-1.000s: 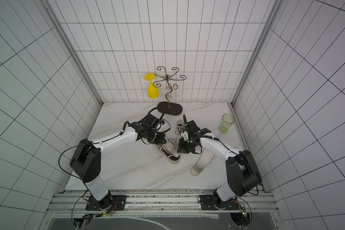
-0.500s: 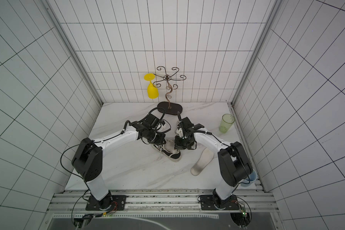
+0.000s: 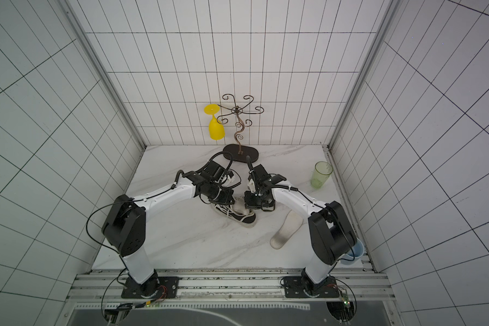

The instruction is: Insert the insole into the shoe

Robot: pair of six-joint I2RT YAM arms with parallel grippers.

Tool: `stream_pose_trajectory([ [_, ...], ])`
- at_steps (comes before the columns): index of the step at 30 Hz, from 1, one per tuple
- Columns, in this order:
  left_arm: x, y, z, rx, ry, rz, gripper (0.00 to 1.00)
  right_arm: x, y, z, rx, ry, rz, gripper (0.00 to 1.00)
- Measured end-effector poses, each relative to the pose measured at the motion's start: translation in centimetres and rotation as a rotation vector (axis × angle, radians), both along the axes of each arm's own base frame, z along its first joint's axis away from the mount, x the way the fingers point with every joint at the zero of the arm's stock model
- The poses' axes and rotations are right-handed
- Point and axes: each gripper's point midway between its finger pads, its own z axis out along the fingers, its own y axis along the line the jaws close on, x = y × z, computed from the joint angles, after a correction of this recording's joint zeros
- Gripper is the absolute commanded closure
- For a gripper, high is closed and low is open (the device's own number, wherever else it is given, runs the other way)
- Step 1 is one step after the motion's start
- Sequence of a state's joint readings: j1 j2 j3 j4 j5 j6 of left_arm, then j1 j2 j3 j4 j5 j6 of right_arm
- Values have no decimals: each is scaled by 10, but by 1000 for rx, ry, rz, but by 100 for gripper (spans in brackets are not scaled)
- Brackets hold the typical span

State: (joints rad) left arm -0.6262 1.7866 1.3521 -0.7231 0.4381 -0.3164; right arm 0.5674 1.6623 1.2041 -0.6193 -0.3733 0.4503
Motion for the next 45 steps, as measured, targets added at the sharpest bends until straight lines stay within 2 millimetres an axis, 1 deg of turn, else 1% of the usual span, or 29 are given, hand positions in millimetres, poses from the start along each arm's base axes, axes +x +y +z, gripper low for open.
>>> stream_pose_trajectory([
  [4,1,2,-4,5,12,2,100,3,9,-1,8,-38,42,95],
  [9,4,9,-9,1,35,19,100,5,13,-22,-28,-49,120,95],
  [12,6,11,-8,-12,43,24,100,7,12,-26,-46,-73,156,95],
  [16,7,13,-9,-32,55,27,100,6,9,-27,-67,-90,191,94],
  [18,7,13,-9,-37,55,19,100,6,8,-26,-74,-97,197,96],
  [20,5,12,-8,-38,48,-1,100,5,8,-23,-76,-107,197,98],
  [22,3,9,-8,-38,39,-24,100,6,9,-18,-70,-115,187,99],
  [25,-2,6,-9,-41,32,-53,100,10,11,-13,-53,-134,172,98],
  [30,-6,9,-13,-40,43,-67,100,17,20,-10,-29,-188,199,98],
  [36,-11,13,-15,-48,76,-64,100,9,26,-28,-40,-224,298,99],
  [41,-2,21,-14,-58,79,-23,100,0,20,-49,-99,-190,376,99],
  [45,6,30,-6,-33,20,-3,100,-6,15,-48,-129,-171,388,98],
])
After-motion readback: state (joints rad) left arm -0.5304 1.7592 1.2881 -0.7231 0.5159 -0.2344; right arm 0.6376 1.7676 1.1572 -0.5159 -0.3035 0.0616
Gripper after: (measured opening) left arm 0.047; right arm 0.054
